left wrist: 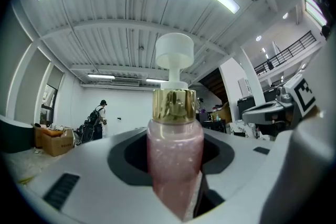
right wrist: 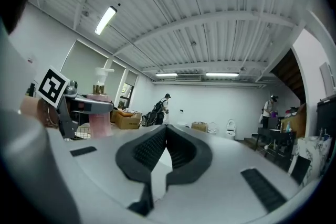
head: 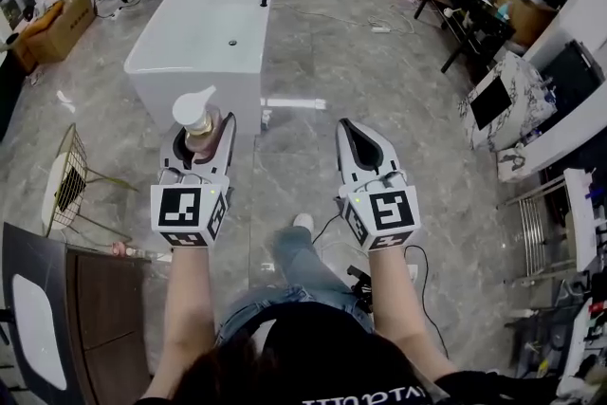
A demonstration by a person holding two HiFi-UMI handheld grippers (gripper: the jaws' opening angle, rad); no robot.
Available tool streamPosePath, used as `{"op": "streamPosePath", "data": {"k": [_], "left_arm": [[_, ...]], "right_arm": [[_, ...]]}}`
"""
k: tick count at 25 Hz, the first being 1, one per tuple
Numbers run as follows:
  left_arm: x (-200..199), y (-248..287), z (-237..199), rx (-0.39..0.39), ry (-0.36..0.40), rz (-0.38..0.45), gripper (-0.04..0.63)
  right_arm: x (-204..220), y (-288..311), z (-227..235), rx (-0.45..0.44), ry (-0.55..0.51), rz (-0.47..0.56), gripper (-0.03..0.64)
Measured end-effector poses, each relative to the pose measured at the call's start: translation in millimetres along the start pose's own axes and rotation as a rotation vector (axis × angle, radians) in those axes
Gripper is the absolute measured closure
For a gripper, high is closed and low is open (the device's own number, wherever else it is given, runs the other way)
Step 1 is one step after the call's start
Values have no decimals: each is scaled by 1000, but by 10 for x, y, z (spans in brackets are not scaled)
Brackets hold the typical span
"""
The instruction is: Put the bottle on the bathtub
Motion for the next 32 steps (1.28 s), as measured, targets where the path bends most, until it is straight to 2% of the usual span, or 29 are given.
{"op": "streamPosePath", "data": {"k": [4,8,23,32], "left_arm": [[147,313,-179,-22,-2,-15,389],[396,745,-374,-39,-34,-45,388],[949,2985,-1249,-112,-95,-135,388],[1193,3762,-1558,-128,-113,-170,388]], "right_arm": [[150,437,140,-14,18,-1,601],[303,936,302,-29,17,-1,601],[713,3263,1312,-103,53,-57,600],[975,4024,1628,-136,96,-102,600]]}}
Point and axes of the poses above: the fingertips, and each gripper's own axes: y forward along the fingers, z to its right, x out of its underside, the point moved 6 cm from there along -y, backward along the fingers, and after that the axes turned 11 degrees about x, right-handed, at the moved point
